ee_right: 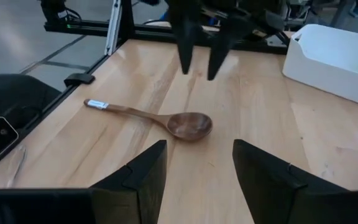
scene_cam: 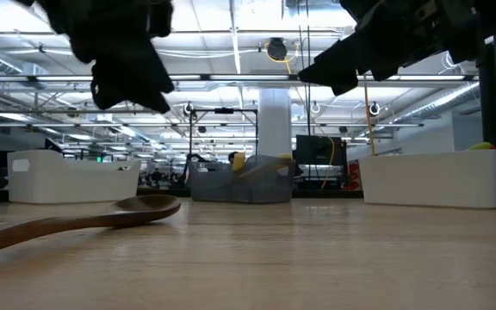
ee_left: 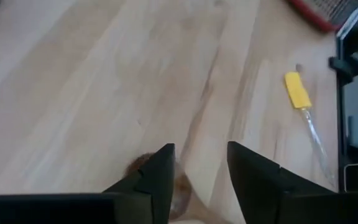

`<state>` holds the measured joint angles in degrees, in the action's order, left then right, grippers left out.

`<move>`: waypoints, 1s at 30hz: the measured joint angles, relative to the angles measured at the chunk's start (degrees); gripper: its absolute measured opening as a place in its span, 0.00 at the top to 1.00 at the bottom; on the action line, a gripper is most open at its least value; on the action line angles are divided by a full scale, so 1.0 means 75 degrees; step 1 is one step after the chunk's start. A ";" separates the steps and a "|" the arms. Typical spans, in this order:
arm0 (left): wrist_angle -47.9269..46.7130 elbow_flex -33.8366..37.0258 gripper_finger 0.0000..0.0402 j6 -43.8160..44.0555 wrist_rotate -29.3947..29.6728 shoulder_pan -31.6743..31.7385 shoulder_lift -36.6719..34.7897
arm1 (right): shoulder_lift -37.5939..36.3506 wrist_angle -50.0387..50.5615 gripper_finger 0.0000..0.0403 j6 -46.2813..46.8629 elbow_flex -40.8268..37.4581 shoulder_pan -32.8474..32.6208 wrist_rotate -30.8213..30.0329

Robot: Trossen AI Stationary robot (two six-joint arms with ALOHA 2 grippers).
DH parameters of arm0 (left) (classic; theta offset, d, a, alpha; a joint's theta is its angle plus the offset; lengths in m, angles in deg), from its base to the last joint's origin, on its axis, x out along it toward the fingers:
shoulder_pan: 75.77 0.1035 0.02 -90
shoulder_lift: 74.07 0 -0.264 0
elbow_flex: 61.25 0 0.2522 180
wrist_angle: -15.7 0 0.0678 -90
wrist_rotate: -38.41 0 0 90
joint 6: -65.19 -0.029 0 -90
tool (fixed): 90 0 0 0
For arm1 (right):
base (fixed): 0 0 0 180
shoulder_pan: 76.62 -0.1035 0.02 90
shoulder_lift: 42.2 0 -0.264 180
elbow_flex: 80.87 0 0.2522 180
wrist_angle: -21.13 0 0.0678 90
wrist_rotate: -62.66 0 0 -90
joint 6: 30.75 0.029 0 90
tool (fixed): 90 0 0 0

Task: Pick & Place Kitchen Items
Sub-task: Put the brown serving spoon into the right white bin

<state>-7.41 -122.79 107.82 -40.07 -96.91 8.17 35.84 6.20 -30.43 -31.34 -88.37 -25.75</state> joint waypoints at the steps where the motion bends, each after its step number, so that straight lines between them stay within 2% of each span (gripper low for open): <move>1: -0.0441 -0.0355 0.64 0.0060 -0.0088 -0.0005 0.0203 | 0.0000 0.0016 0.56 -0.0061 0.0000 0.0000 0.0001; 6: -0.2561 -0.1855 0.68 0.0671 -0.0497 -0.0004 0.1270 | 0.0000 0.0025 0.57 -0.0694 0.0000 0.0000 0.0000; 11: -0.3429 -0.2834 0.65 0.1435 -0.1171 -0.0004 0.2016 | 0.0000 0.0024 0.57 -0.1499 0.0000 0.0000 -0.0003; 17: -0.3486 -0.2995 0.56 0.2943 -0.2324 -0.0043 0.2632 | 0.0000 0.0237 0.57 -0.1554 0.0000 0.0000 0.0000; 22: -0.3548 -0.2986 0.52 0.3609 -0.2993 -0.0146 0.3186 | 0.0000 0.0437 0.58 -0.1955 0.0000 0.0000 0.0000; 30: -0.3242 -0.2987 0.51 0.3334 -0.2612 -0.0032 0.3299 | 0.0000 0.0482 0.58 -0.2820 0.0000 0.0003 0.0000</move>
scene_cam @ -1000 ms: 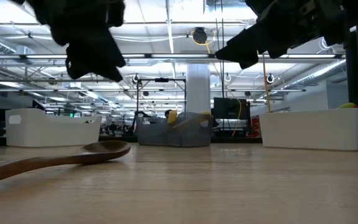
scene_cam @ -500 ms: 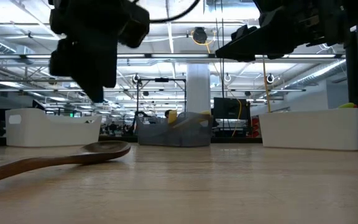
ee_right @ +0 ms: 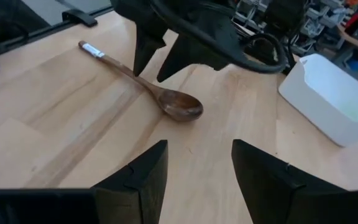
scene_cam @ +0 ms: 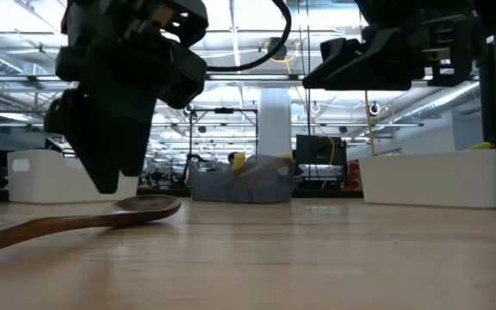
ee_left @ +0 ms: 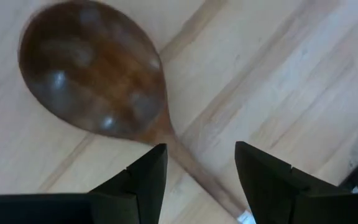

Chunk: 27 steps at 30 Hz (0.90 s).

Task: Pick & Place Kitchen Items
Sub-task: Put the brown serving spoon into the right white bin

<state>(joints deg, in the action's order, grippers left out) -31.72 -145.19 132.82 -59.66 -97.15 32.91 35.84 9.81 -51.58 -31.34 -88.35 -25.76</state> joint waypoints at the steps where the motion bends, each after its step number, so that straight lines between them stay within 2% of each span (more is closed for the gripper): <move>1: -0.0008 -0.0002 0.51 0.0041 0.0001 0.0021 0.0054 | 0.0000 -0.0011 0.58 -0.0087 0.0000 0.0000 0.0000; 7: -0.0033 -0.0019 0.51 0.0370 -0.0300 -0.0049 0.0328 | 0.0000 -0.0036 0.58 -0.0320 0.0000 0.0000 0.0003; 18: -0.1101 0.0053 0.51 0.0705 0.0394 -0.0107 0.0349 | 0.0000 -0.0047 0.58 -0.0322 0.0000 0.0000 0.0003; 23: -0.1227 0.0053 0.51 -0.0002 0.0826 0.0017 0.0349 | 0.0000 -0.0047 0.58 -0.0323 -0.0003 0.0000 0.0003; 27: -0.1465 0.0059 0.51 -0.0795 0.1458 0.0374 0.0358 | 0.0000 -0.0044 0.58 -0.0322 -0.0003 0.0000 0.0003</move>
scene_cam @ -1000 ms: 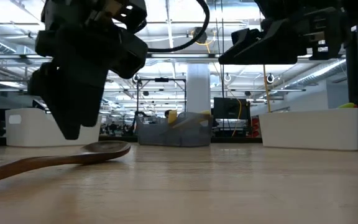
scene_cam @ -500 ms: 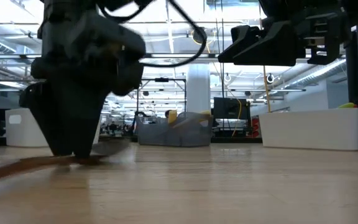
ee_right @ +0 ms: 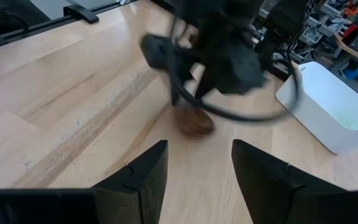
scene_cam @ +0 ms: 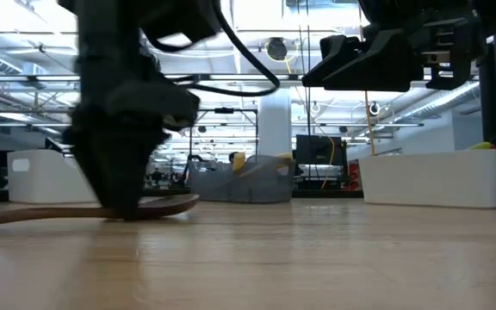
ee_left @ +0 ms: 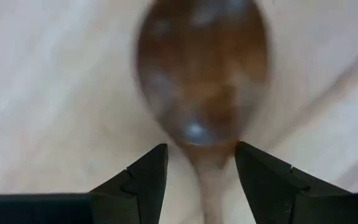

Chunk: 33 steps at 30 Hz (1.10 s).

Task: Pick & Place Kitchen Items
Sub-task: Put the brown serving spoon into the right white bin

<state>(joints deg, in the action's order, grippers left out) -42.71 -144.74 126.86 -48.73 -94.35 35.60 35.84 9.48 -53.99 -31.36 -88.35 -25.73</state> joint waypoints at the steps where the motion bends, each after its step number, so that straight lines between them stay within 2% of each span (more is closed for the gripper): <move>1: -0.0015 0.0000 0.51 -0.0232 0.0041 0.0099 0.0000 | 0.0000 0.0000 0.58 -0.0001 0.0000 0.0000 0.0000; 6: -0.0117 0.0000 0.54 -0.1117 0.0433 0.0627 0.0000 | 0.0000 0.0026 0.58 0.0001 -0.0002 0.0000 0.0000; 12: -0.0131 0.0000 0.58 -0.1664 -0.0001 0.0984 0.0000 | 0.0000 0.0075 0.58 0.0095 -0.0003 0.0000 0.0000; 21: -0.0422 0.0013 0.58 -0.1405 -0.0109 0.0434 -0.0006 | 0.0000 0.0125 0.58 0.0606 -0.0003 0.0000 0.0000; 26: -0.0423 0.0108 0.59 -0.1107 0.0180 0.0070 -0.0025 | 0.0000 0.0119 0.58 0.0635 -0.0003 0.0000 0.0000; 29: -0.0348 0.0178 0.64 -0.1074 0.0297 0.0019 -0.0036 | 0.0000 0.0114 0.58 0.0637 -0.0003 0.0000 0.0000; 33: -0.0143 0.0224 0.79 -0.1220 0.0353 0.0134 -0.0044 | 0.0000 0.0069 0.58 0.0635 -0.0003 0.0000 0.0000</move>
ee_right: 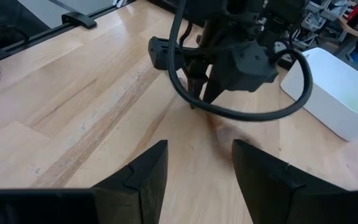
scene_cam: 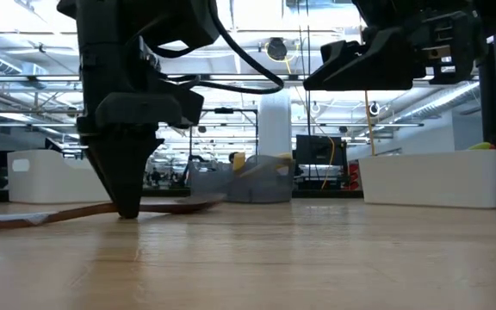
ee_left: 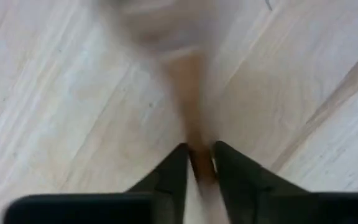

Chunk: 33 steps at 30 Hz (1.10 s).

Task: Pick & Place Kitchen Items
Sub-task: Put the brown serving spoon into the right white bin

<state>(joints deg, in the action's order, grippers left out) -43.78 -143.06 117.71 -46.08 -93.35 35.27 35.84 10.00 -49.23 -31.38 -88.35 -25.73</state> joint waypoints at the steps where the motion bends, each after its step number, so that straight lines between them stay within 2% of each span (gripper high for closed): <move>1: 0.0089 0.0005 0.84 -0.0065 -0.0008 0.0045 0.0000 | 0.0000 -0.0028 0.58 0.0001 0.0000 0.0000 0.0000; 3: 0.0316 0.0006 0.93 -0.0309 -0.0033 0.0132 0.0000 | 0.0000 -0.0045 0.58 0.0000 0.0000 0.0000 0.0000; 5: 0.0539 0.0005 0.96 -0.0540 -0.0031 0.0196 0.0000 | 0.0000 -0.0060 0.58 0.0000 0.0000 0.0000 0.0000; 7: 0.0640 0.0016 0.94 -0.0738 0.0130 0.0237 -0.0056 | 0.0000 -0.0081 0.58 -0.0028 0.0000 0.0000 0.0000; 10: 0.0910 0.0037 0.93 -0.1113 0.0877 0.0392 -0.0212 | 0.0000 -0.0083 0.58 -0.0061 0.0000 0.0009 0.0000; 13: 0.1011 0.0026 0.96 -0.1506 0.1562 0.0532 -0.0700 | 0.0000 -0.0197 0.58 -0.0092 0.0000 0.0029 -0.0018; 19: 0.1805 0.0022 0.93 -0.2534 0.2375 0.0805 -0.1700 | 0.0000 -0.0955 0.58 0.0608 0.0000 0.0266 -0.0034; 25: 0.3073 0.0017 0.96 -0.3778 0.2415 0.1039 -0.2288 | -0.0003 -0.1128 0.58 0.1975 0.0000 0.0672 -0.0082; 29: 0.3900 0.0012 0.96 -0.4306 0.2424 0.1379 -0.2339 | 0.0301 -0.1599 0.58 0.2616 -0.0001 0.0778 -0.0843; 33: 0.4580 0.0009 0.93 -0.4910 0.2418 0.1712 -0.2253 | 0.1058 -0.2938 0.58 0.2869 0.0007 0.0772 -0.1474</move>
<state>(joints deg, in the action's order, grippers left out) -9.43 -143.00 80.88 -27.95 -80.51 18.37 43.77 -12.03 -27.72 -31.33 -82.55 -36.79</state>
